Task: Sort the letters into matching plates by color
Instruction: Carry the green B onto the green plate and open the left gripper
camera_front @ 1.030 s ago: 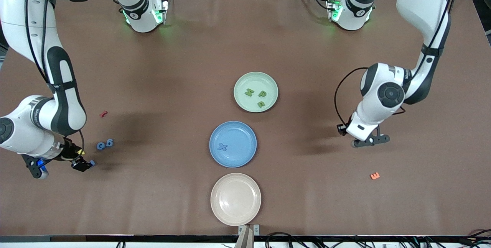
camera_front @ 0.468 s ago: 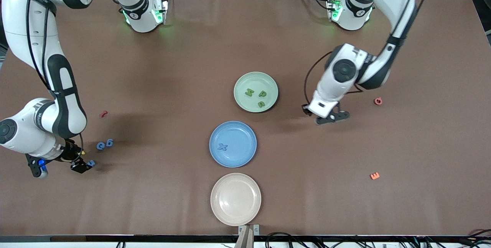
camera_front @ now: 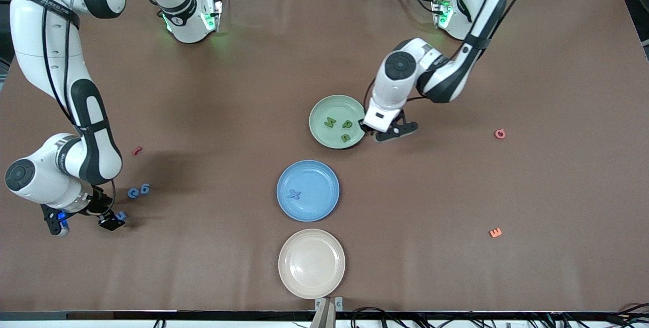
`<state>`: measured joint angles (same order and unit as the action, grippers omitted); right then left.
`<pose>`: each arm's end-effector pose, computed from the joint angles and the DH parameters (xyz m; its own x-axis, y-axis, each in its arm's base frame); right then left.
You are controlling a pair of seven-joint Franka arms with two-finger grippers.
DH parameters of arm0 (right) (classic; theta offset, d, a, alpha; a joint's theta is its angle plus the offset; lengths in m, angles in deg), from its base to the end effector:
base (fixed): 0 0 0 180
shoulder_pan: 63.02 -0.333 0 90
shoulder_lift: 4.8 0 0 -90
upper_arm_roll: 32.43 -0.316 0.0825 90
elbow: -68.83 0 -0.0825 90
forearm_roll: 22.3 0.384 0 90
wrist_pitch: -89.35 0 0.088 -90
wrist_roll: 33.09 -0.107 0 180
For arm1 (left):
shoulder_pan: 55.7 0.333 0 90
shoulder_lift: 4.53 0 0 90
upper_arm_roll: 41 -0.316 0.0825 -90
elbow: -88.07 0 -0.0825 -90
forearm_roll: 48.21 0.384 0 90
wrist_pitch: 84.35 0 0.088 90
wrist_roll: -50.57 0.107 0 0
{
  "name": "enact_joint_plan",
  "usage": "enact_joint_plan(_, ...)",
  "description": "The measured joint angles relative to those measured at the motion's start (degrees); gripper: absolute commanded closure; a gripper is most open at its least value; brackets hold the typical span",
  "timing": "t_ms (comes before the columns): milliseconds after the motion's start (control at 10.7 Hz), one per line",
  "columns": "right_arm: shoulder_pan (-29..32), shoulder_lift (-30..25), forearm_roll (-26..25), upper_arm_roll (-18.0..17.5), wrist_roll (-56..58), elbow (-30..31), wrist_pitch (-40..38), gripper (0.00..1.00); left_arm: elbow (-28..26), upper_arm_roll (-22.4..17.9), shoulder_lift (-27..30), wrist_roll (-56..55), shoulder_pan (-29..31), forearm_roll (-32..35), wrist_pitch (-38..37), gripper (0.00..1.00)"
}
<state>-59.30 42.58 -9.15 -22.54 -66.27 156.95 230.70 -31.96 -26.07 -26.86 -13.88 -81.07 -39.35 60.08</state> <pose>0.7005 -0.1496 0.1793 0.5966 -0.7987 0.0777 -0.7932 -0.6017 -0.0942 0.4499 -0.3804 0.2440 0.9491 0.3142 0.0218 0.3129 -0.9485 0.0495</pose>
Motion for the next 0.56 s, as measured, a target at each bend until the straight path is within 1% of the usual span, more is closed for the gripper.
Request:
enact_joint_plan(187,0.0,0.4,0.0,0.0,0.0,0.0,1.0,0.23,3.6,0.1,-2.2,-7.3,-5.7,0.0,0.1,1.00)
enact_joint_plan(281,0.0,0.7,0.0,-0.1,0.0,-0.1,1.3,0.25,6.1,0.1,-3.9,-10.7,-8.7,0.0,0.1,0.55)
enact_joint_plan(374,0.0,0.8,0.0,0.0,0.0,-0.1,1.4,0.32,8.1,0.0,-5.7,-13.0,-10.8,0.0,0.1,0.01)
enact_joint_plan(468,0.0,0.8,0.0,0.0,0.0,-0.2,1.4,0.36,9.6,0.0,-7.3,-14.0,-12.1,0.0,0.1,0.00)
enact_joint_plan(562,-0.1,0.8,0.0,0.0,0.0,-0.2,1.4,0.43,10.3,-0.1,-8.4,-14.1,-12.7,0.0,0.1,0.00)
